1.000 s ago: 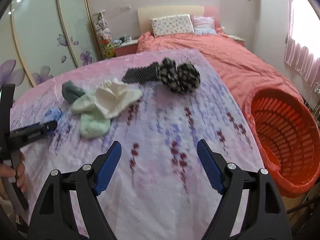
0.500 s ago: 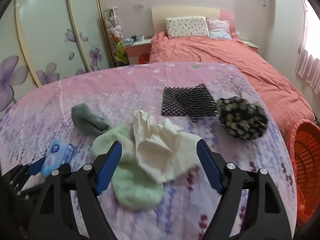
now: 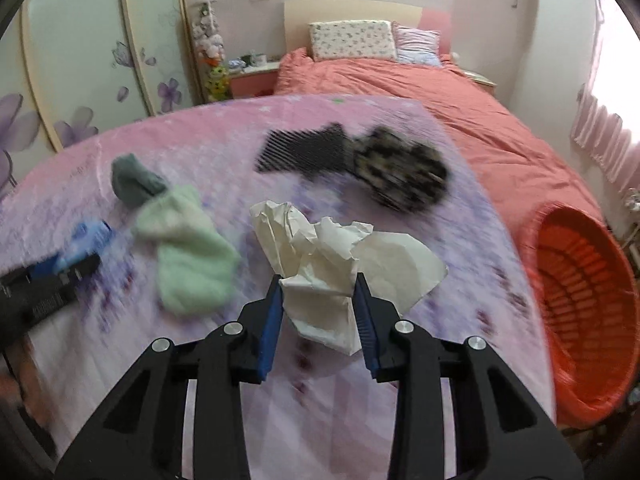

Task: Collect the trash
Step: 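Grasp the crumpled white tissue with the right tool while the left tool holds the tissue pack, then carry the tissue pack with the left tool while the right tool carries the white tissue to the basket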

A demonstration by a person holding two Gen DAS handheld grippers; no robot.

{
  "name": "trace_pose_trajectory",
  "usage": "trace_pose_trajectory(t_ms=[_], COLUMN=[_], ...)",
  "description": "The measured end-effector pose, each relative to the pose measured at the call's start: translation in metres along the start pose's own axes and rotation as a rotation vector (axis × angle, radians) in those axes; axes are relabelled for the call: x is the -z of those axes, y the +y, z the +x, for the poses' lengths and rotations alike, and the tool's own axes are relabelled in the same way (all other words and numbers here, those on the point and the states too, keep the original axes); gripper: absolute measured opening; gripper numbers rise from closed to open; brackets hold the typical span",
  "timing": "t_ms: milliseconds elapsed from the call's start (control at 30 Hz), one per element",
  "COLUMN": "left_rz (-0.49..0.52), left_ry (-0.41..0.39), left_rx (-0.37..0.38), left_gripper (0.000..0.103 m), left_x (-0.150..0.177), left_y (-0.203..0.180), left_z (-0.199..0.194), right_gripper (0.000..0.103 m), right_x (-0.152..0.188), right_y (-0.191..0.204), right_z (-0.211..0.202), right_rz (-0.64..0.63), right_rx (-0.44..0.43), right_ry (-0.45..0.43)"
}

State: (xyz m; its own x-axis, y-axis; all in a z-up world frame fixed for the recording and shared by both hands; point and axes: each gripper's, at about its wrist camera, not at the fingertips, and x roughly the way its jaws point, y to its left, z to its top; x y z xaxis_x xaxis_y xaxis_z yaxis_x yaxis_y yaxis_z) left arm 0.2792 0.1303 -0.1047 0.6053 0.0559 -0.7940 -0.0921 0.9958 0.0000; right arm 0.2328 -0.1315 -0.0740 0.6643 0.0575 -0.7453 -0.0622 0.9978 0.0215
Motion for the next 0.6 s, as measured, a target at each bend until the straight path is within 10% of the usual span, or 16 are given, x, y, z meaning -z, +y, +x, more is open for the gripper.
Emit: trace_pose_trajectory(t_ms=[600], left_rz=[-0.01], left_ry=[-0.003], left_rx=[0.01], left_gripper=[0.058], left_x=[0.002], left_y=[-0.002], left_z=[0.0], right_gripper=[0.038], right_x=[0.009], right_y=[-0.024], right_z=[0.008], right_rz=[0.046], right_rx=[-0.022], right_ry=[0.048])
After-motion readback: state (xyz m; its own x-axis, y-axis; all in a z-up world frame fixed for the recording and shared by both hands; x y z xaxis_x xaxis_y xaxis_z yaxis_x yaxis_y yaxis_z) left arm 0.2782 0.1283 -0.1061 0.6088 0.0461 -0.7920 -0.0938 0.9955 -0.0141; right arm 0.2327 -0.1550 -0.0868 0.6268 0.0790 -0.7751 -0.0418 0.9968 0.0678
